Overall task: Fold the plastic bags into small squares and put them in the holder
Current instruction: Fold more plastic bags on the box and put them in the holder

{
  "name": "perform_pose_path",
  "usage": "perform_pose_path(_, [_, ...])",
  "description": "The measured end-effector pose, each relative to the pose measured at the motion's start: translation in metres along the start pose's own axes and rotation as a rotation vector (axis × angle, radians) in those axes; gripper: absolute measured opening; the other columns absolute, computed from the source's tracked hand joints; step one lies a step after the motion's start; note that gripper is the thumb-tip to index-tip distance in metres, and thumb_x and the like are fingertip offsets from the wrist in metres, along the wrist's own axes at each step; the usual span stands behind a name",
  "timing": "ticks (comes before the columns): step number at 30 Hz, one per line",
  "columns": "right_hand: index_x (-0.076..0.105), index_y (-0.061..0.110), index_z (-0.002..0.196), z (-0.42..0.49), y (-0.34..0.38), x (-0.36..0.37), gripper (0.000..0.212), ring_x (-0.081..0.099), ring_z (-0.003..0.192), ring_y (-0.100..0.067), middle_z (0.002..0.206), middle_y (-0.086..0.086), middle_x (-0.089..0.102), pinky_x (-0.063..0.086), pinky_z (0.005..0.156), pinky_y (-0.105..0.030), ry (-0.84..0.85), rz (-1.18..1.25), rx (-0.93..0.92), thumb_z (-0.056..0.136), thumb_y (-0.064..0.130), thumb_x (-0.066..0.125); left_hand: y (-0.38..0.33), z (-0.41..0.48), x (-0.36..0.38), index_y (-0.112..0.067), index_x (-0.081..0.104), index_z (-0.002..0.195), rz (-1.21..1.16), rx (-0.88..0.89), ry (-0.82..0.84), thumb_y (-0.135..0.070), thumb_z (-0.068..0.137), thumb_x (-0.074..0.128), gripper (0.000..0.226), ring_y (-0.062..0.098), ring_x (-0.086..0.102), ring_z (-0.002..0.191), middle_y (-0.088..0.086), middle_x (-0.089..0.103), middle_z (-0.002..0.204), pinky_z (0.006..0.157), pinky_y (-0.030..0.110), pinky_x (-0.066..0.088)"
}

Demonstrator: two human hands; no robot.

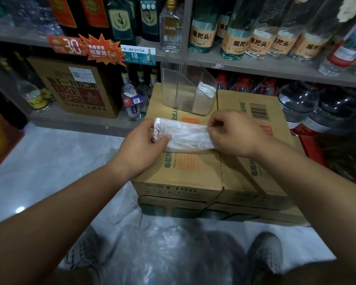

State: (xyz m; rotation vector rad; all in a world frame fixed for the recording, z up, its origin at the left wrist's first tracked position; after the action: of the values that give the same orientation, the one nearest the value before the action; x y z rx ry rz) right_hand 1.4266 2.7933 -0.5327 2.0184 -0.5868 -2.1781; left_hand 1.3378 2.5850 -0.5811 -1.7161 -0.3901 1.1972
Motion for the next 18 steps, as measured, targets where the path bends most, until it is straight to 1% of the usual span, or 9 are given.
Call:
perform_pose_path(2, [0.068,0.017,0.096,0.009,-0.003,0.005,0.013,0.058,0.09,-0.02,0.093,0.003,0.065,0.043,0.07,-0.032,0.015,0.015,0.024,0.093,0.018,0.056,0.0,0.005,0.001,-0.029,0.059,0.114,0.025,-0.024,-0.006,-0.04,0.095,0.067,0.024,0.009,0.069,0.096,-0.012,0.073,0.102,0.092,0.041,0.056])
perform_pose_path(4, [0.068,0.017,0.098,0.017,-0.005,0.009,0.013,0.059,0.091,-0.021,0.094,0.001,0.066,0.046,0.072,-0.033,0.027,0.021,0.035,0.094,0.018,0.055,0.001,0.009,0.001,-0.028,0.057,0.113,0.034,-0.04,-0.02,-0.039,0.095,0.067,0.024,0.011,0.069,0.095,-0.01,0.072,0.101,0.09,0.041,0.056])
perform_pose_path(6, [0.068,0.017,0.101,0.023,-0.007,0.013,0.015,0.059,0.092,-0.023,0.098,-0.002,0.067,0.052,0.078,-0.039,0.04,-0.009,0.04,0.095,0.02,0.055,0.001,0.01,0.001,-0.028,0.054,0.113,0.055,-0.043,-0.04,-0.04,0.095,0.067,0.026,0.013,0.068,0.093,-0.008,0.072,0.098,0.089,0.042,0.055])
perform_pose_path(8, [0.067,0.02,0.101,0.027,-0.008,0.016,0.014,0.058,0.093,-0.024,0.1,-0.002,0.066,0.054,0.08,-0.044,0.046,-0.064,0.03,0.096,0.023,0.054,0.001,0.01,-0.001,-0.028,0.051,0.115,0.075,-0.047,-0.049,-0.039,0.095,0.066,0.028,0.012,0.069,0.089,-0.006,0.073,0.094,0.086,0.041,0.055])
perform_pose_path(11, [0.064,0.026,0.099,0.028,-0.008,0.019,0.011,0.057,0.094,-0.023,0.101,0.0,0.065,0.053,0.079,-0.044,0.07,-0.113,0.018,0.097,0.027,0.053,-0.001,0.008,-0.003,-0.027,0.049,0.114,0.09,-0.035,-0.051,-0.035,0.094,0.068,0.028,0.01,0.067,0.079,-0.004,0.072,0.082,0.079,0.037,0.054])
perform_pose_path(14, [0.063,0.027,0.098,0.023,-0.007,0.021,0.01,0.057,0.094,-0.022,0.102,0.0,0.064,0.052,0.079,-0.042,0.088,-0.125,-0.016,0.097,0.028,0.053,-0.004,0.007,-0.008,-0.025,0.05,0.114,0.118,-0.04,-0.063,-0.032,0.092,0.071,0.032,0.011,0.065,0.076,-0.003,0.069,0.077,0.07,0.033,0.05])
perform_pose_path(16, [0.064,0.025,0.098,0.018,-0.006,0.022,0.01,0.056,0.093,-0.022,0.102,0.0,0.062,0.051,0.079,-0.042,0.089,-0.113,-0.043,0.097,0.028,0.054,-0.006,0.006,-0.011,-0.025,0.048,0.118,0.158,-0.041,-0.075,-0.033,0.09,0.072,0.038,0.012,0.064,0.081,-0.006,0.066,0.083,0.07,0.033,0.047])
perform_pose_path(17, [0.064,0.025,0.099,0.016,-0.006,0.022,0.01,0.056,0.092,-0.021,0.101,0.001,0.061,0.051,0.079,-0.041,0.092,-0.107,-0.049,0.097,0.028,0.054,-0.009,0.004,-0.012,-0.024,0.048,0.123,0.228,-0.005,-0.103,-0.034,0.09,0.072,0.042,0.013,0.062,0.087,-0.007,0.065,0.091,0.074,0.034,0.047])
perform_pose_path(18, [0.064,0.024,0.1,0.014,-0.005,0.022,0.011,0.056,0.091,-0.021,0.101,0.0,0.06,0.051,0.078,-0.041,0.094,-0.105,-0.054,0.097,0.028,0.054,-0.014,0.002,-0.013,-0.022,0.048,0.128,0.327,0.077,-0.145,-0.035,0.09,0.071,0.046,0.016,0.06,0.097,-0.005,0.063,0.105,0.081,0.036,0.046])
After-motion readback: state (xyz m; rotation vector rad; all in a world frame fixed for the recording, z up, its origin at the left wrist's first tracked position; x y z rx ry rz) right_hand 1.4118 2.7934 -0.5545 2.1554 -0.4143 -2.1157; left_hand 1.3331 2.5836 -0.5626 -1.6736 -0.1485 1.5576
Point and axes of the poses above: each hand's wrist, its own z-axis towards the middle knuckle, its own x-axis out of the palm, y = z × x, the point moved 5 cm from there along z, towards the middle knuckle
